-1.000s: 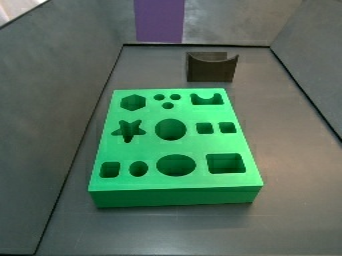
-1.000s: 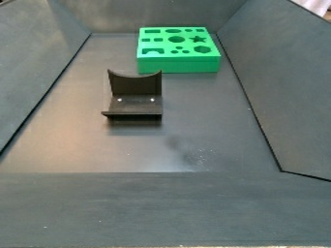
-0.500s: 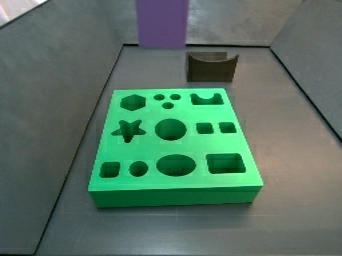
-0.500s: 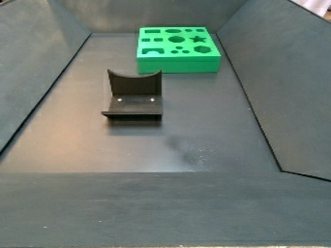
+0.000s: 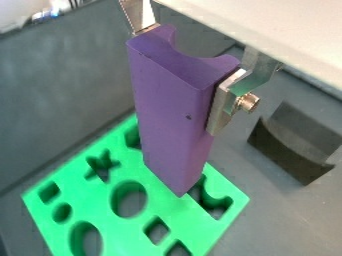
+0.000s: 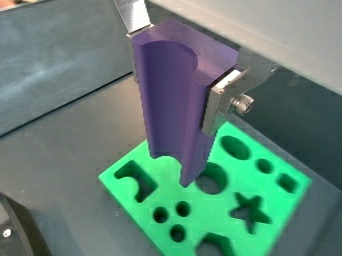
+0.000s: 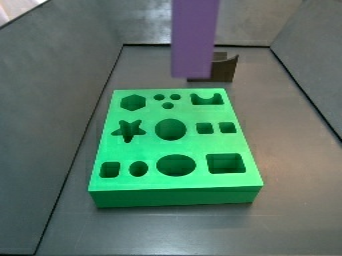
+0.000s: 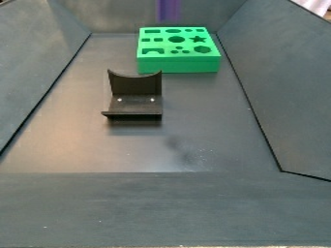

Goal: Pick up the arch object. Move up. Move to above the board. Insert the arch object.
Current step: Insert the arch object.

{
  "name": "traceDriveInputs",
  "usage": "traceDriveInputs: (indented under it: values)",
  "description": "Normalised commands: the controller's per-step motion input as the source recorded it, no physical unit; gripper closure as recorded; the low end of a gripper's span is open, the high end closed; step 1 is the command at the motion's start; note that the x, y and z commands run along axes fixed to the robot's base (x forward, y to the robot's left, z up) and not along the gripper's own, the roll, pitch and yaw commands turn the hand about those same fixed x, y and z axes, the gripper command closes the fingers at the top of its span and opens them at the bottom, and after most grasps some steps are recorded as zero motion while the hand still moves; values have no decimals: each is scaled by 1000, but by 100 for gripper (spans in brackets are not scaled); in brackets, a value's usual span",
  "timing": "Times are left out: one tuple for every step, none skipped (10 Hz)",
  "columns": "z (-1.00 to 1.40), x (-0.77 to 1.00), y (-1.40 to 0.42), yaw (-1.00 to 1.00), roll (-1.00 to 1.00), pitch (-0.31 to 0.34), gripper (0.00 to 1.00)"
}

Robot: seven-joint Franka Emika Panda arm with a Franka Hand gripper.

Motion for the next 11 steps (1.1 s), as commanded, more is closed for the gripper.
traceDriveInputs:
  values:
    - [-600, 657, 217, 383, 0, 0, 100]
    - [-469, 651, 154, 371, 6, -3, 100]
    - [-300, 354, 14, 523, 164, -77, 100]
    - [-194, -177, -260, 97, 301, -367, 100]
    - [-31, 0, 46, 0, -3, -39, 100]
    - [-286, 397, 0, 229, 329, 0, 100]
    - [0, 471, -131, 229, 500, 0, 100]
    - [0, 449, -131, 134, 500, 0, 100]
    - [-94, -6, -69, 0, 163, -211, 100]
    - [-77, 0, 0, 0, 1, -94, 100]
    - [-234, 0, 123, -440, 114, 0, 100]
